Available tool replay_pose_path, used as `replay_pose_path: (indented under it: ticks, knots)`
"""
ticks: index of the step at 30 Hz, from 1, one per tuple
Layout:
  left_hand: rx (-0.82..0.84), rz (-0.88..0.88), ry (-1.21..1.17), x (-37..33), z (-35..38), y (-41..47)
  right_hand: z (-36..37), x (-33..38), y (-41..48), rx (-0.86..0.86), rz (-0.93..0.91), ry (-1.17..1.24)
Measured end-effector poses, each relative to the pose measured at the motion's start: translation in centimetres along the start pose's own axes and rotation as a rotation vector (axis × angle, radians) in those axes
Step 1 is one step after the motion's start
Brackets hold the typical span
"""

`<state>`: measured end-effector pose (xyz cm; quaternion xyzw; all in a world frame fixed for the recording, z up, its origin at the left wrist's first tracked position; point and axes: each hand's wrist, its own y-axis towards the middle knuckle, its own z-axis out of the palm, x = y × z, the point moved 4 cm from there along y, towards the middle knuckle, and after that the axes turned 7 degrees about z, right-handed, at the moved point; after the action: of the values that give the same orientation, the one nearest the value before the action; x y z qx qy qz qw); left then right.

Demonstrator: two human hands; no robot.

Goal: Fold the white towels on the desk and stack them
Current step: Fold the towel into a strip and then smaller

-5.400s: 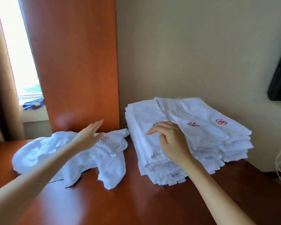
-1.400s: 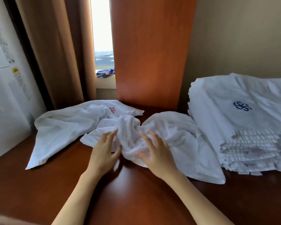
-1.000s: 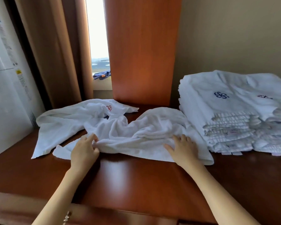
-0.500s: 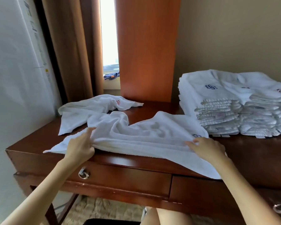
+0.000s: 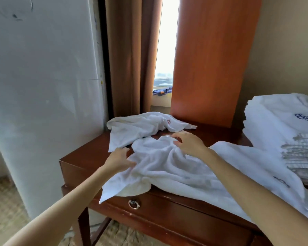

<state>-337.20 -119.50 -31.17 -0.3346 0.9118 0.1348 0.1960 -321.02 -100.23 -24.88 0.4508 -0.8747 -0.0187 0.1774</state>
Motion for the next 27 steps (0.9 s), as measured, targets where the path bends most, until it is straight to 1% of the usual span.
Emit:
replay_pose_path:
  ticks: [2,3,5,6,8,12,17,19,23,27]
  knots:
    - [-0.051,-0.078,0.099,1.0,0.9,0.5,2.3,2.2,2.5,0.116,-0.048,0.021]
    - [-0.043,-0.117,0.124,1.7,1.3,0.8,3.6,3.0,3.5,0.181,-0.048,0.031]
    - [0.024,-0.107,0.125,2.9,2.0,2.0,6.1,4.1,4.9,0.282,-0.07,-0.025]
    - [0.048,-0.07,0.099,3.2,2.2,2.8,7.1,4.4,5.5,0.294,-0.09,-0.053]
    - [0.04,0.013,0.038,3.1,2.3,4.8,8.6,4.4,6.4,0.266,-0.125,-0.077]
    - [0.011,0.124,-0.012,1.6,3.2,9.8,10.1,2.6,8.3,0.209,-0.095,-0.019]
    - [0.188,0.159,0.005,0.6,4.3,17.2,10.4,0.2,11.0,0.146,-0.034,-0.041]
    - [0.226,0.172,0.016,0.3,4.6,20.1,10.3,-0.6,12.1,0.098,0.002,-0.035]
    - [0.227,0.146,-0.011,-0.8,5.5,24.8,10.6,-1.3,13.2,0.007,0.029,0.012]
    - [0.168,0.173,0.022,-2.2,6.2,27.1,10.9,-1.8,13.6,-0.026,0.008,0.064]
